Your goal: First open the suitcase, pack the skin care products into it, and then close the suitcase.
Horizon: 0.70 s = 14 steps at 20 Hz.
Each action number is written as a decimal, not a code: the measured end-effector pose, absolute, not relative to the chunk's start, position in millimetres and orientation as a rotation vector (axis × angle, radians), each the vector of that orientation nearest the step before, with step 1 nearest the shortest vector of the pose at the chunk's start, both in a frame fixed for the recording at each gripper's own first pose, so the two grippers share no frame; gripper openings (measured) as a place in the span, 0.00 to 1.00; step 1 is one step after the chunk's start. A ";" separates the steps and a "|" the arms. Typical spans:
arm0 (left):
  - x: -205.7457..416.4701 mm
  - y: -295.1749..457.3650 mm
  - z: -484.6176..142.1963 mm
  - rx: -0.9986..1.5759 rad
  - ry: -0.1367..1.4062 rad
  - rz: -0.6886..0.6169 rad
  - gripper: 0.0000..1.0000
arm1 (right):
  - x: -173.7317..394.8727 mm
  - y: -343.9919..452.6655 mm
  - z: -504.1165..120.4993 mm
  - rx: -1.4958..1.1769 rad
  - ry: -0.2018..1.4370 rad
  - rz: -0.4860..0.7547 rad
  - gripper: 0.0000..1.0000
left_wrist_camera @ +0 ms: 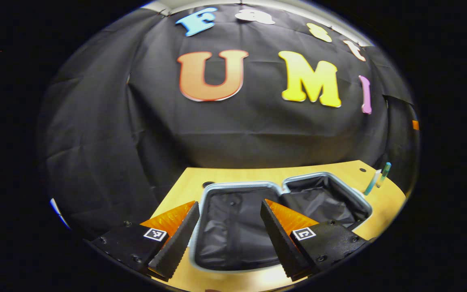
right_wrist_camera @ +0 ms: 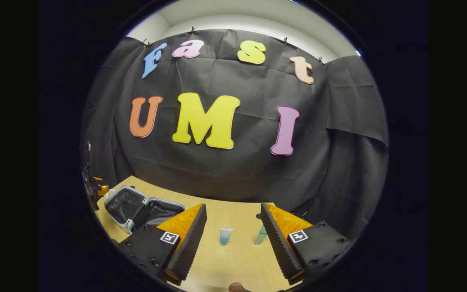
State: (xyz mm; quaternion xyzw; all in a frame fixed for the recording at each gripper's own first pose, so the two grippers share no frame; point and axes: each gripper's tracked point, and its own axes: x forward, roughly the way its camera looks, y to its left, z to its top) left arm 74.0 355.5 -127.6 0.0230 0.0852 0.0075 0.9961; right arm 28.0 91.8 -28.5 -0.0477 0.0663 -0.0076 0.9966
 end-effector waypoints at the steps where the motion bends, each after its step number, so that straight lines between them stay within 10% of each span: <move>1: 73.1 333.7 -119.2 0.047 0.166 -0.005 0.96 | 30.1 84.9 -30.2 -0.090 0.135 -0.010 0.80; 14: 108.8 41.7 -137.9 0.066 0.196 -0.316 0.96 | 71.0 -13.0 -64.1 -0.096 0.192 0.034 0.80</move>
